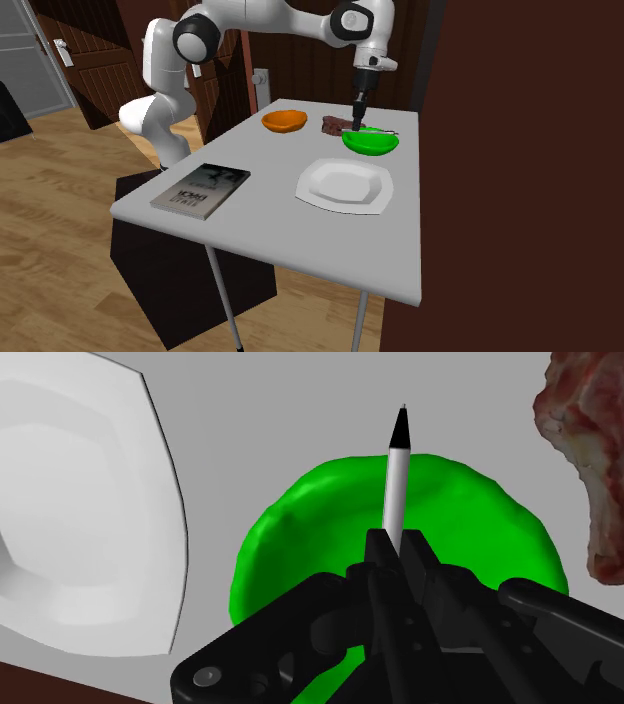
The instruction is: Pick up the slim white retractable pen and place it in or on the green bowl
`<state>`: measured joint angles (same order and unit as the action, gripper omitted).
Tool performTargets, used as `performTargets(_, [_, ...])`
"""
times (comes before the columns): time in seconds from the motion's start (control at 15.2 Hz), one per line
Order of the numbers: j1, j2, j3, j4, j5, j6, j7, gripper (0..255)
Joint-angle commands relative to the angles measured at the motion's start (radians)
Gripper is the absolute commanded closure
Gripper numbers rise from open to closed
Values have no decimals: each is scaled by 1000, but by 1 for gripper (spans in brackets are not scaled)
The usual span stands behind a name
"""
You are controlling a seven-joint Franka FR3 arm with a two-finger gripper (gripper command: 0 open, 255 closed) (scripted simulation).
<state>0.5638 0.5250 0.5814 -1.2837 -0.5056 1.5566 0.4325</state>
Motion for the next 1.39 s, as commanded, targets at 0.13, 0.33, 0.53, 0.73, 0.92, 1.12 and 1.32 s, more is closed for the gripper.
performTargets(0.13, [-1,-1,0,-3,0,2,0,255])
performTargets(0.33, [-1,-1,0,-2,0,2,0,0])
performTargets(0.53, [-1,-1,0,-2,0,2,0,0])
performTargets(0.73, [33,20,0,95,-7,-74,-10,0])
performTargets(0.92, [72,48,-5,201,-19,-149,-21,0])
performTargets(1.12, [72,48,-5,201,-19,-149,-21,0])
performTargets(1.32, [72,48,-5,201,-19,-149,-21,0])
